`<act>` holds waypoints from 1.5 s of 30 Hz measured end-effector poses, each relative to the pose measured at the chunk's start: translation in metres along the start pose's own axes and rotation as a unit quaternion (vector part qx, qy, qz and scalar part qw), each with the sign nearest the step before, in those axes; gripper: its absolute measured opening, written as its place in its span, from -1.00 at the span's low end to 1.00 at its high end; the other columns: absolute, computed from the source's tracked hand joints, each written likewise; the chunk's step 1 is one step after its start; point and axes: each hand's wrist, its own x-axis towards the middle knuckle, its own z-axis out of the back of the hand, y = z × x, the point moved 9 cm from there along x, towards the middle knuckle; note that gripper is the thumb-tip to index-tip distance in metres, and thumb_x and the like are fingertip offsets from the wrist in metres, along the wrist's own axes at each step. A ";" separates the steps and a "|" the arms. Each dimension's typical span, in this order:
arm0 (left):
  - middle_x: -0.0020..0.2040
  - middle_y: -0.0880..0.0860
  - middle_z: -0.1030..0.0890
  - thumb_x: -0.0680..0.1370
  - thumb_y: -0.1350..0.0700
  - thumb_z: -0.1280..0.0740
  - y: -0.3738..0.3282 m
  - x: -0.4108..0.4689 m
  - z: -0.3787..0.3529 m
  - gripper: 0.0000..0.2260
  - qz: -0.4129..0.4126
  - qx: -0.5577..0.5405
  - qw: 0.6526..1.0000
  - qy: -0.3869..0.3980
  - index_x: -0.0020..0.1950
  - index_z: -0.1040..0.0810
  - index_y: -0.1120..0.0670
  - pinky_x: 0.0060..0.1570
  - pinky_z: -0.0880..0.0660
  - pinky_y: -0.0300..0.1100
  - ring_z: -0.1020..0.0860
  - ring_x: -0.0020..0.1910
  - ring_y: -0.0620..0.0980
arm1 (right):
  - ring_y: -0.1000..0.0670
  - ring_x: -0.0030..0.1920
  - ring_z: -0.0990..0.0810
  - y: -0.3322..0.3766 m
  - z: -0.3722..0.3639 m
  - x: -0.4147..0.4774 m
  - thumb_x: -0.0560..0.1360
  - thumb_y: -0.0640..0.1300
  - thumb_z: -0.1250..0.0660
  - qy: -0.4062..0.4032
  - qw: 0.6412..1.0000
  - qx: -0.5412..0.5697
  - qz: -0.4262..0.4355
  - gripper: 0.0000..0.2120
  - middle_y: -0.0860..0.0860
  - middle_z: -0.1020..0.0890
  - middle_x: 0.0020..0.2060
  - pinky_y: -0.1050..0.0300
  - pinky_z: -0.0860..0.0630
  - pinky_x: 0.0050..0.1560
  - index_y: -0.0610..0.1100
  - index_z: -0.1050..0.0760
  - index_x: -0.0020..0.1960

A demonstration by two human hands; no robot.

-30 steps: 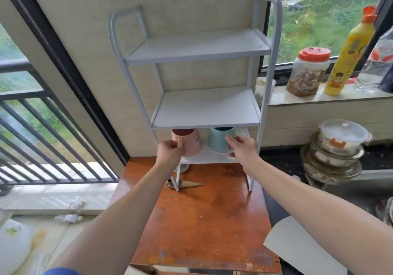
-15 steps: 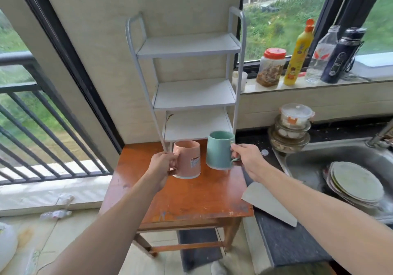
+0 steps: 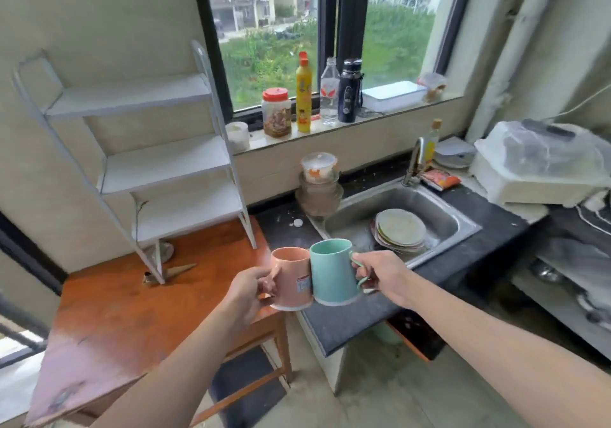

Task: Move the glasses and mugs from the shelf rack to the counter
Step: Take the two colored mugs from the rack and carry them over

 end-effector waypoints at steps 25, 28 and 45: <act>-0.56 0.07 -0.35 0.49 0.32 -0.22 0.153 -0.143 -0.647 -0.74 0.068 0.190 0.911 0.359 -0.40 -0.40 0.17 -0.37 -0.28 -0.17 -0.33 -0.48 0.01 | 0.02 -0.46 -0.38 -0.112 0.603 -0.281 0.51 -0.17 -0.35 -0.402 0.908 0.118 -0.015 -0.74 -0.01 -0.48 -0.55 0.20 -0.27 -0.43 -0.15 -0.53 -0.36; -0.56 0.08 -0.35 0.50 0.31 -0.21 0.169 -0.146 -0.723 -0.75 0.075 0.215 0.888 0.399 -0.40 -0.39 0.17 -0.42 -0.27 -0.21 -0.32 -0.49 0.02 | 0.03 -0.46 -0.38 -0.125 0.653 -0.301 0.51 -0.16 -0.33 -0.439 0.888 0.137 -0.025 -0.75 -0.01 -0.47 -0.54 0.16 -0.28 -0.38 -0.15 -0.51 -0.34; -0.48 0.08 -0.42 0.49 0.27 -0.29 0.243 -0.223 -1.087 -0.65 0.061 0.354 0.748 0.558 -0.50 -0.37 0.11 -0.20 -0.41 -0.05 -0.41 -0.32 0.09 | 0.06 -0.51 -0.43 -0.170 0.897 -0.434 0.51 -0.13 -0.35 -0.662 0.715 0.220 -0.052 -0.77 0.01 -0.50 -0.53 0.23 -0.37 -0.49 -0.16 -0.55 -0.31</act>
